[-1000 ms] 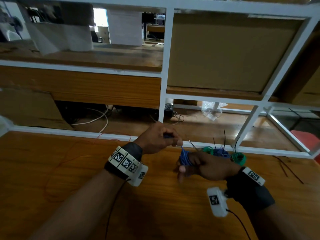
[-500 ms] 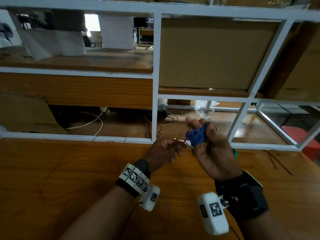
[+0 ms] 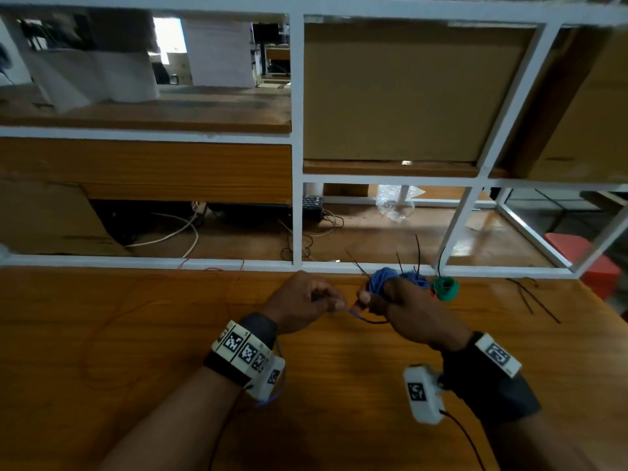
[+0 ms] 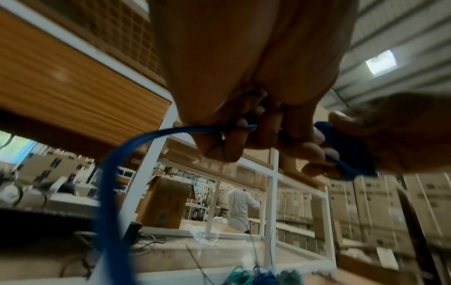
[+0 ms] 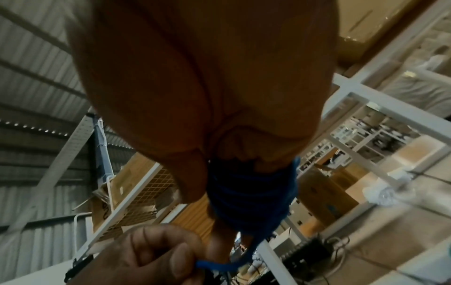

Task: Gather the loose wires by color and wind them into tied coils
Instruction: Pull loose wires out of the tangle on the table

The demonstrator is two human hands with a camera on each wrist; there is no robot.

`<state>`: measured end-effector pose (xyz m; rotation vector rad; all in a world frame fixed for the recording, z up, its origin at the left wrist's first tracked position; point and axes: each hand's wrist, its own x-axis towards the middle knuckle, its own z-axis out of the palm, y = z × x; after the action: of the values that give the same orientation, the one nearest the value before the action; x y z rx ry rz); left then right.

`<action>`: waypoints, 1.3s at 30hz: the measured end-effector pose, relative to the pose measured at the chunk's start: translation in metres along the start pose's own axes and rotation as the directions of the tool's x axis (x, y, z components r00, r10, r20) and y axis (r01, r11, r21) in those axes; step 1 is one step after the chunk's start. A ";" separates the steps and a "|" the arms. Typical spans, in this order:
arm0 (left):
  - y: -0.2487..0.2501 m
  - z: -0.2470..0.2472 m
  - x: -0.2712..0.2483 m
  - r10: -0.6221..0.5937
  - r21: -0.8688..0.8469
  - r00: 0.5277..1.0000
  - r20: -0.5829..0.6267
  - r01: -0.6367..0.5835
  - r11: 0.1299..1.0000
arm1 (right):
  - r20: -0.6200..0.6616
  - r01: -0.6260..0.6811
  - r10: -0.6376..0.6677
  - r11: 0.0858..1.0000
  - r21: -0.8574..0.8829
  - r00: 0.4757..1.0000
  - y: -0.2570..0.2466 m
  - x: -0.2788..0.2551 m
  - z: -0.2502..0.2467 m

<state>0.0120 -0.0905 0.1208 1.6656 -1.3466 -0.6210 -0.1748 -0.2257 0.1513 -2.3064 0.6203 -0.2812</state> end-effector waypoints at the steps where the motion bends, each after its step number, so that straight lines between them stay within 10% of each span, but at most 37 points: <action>1: -0.001 -0.001 -0.001 0.021 0.046 1.000 -0.005 -0.021 0.999 | 0.022 -0.038 0.039 0.999 -0.037 0.999 0.001 0.000 0.002; 5: 0.012 -0.007 0.004 0.144 0.123 0.988 -0.053 -0.136 0.983 | 0.224 -0.046 0.063 0.996 -0.080 0.972 0.001 -0.004 0.008; 9: 0.026 -0.018 0.012 0.209 0.171 0.978 0.022 -0.210 0.963 | 0.441 -0.069 -0.039 0.972 0.226 0.897 0.003 -0.018 0.013; 17: 0.038 -0.007 0.014 0.254 -0.240 0.967 0.036 -0.238 0.941 | 0.572 -0.372 -0.518 0.443 0.816 0.636 0.003 -0.025 0.019; 22: 0.021 0.023 0.019 0.118 -0.445 0.986 -0.121 -0.161 0.881 | 0.319 -0.302 -0.522 0.119 0.946 0.791 -0.008 -0.021 0.015; 26: -0.012 0.048 0.001 -0.172 -0.475 0.985 0.031 0.166 0.864 | 0.019 -0.035 -0.243 -0.062 0.997 0.970 -0.012 -0.009 -0.001; 30: -0.012 0.059 -0.016 -0.337 -0.510 0.923 0.186 0.384 0.770 | -0.172 0.153 0.087 0.195 0.969 0.981 0.006 0.005 0.006; 35: 0.011 0.054 -0.030 -0.330 -0.532 0.913 0.241 0.408 0.742 | -0.367 0.049 0.124 0.902 0.429 0.922 0.040 0.008 0.032; 39: 0.022 0.027 -0.033 -0.324 -0.668 0.938 0.122 0.319 0.672 | -0.143 -0.084 0.099 0.990 0.113 0.985 0.045 -0.003 0.026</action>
<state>-0.0302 -0.0686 0.1220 1.2698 -0.6598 -1.1599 -0.1837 -0.2368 0.1017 -2.1615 0.7652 -0.4347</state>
